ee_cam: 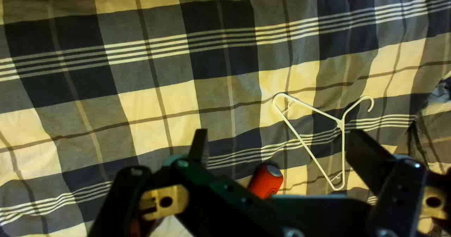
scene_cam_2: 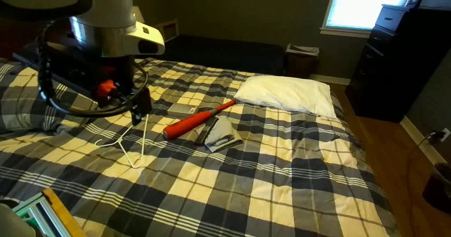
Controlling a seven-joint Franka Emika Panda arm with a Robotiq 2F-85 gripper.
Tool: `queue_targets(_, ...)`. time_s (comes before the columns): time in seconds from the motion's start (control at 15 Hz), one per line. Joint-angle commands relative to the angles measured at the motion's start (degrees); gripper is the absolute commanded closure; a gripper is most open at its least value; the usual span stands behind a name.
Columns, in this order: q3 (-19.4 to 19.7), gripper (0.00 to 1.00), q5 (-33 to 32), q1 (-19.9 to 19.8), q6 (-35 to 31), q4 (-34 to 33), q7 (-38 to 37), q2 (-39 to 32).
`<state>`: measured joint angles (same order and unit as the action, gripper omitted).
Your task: Move the remote control to the right.
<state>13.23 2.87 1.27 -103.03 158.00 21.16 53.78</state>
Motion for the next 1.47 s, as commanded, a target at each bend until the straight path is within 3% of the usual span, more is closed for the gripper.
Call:
queue_targets(0.0, -0.3, 0.0, 0.3, -0.4, 0.1, 0.0, 0.2, -0.1)
queue_targets(0.67, -0.3, 0.0, 0.3, -0.4, 0.1, 0.0, 0.2, -0.2)
queue_targets(0.8, -1.2, 0.0, 1.1, 0.6, -2.7, -0.1, -0.9, -2.9)
queue_targets(1.2, -10.6, 0.0, -0.5, 4.8, -28.4, 0.6, -5.3, -18.2)
queue_targets(1.4, -15.8, 0.0, -3.6, 3.1, -41.2, 0.2, -11.9, -28.9)
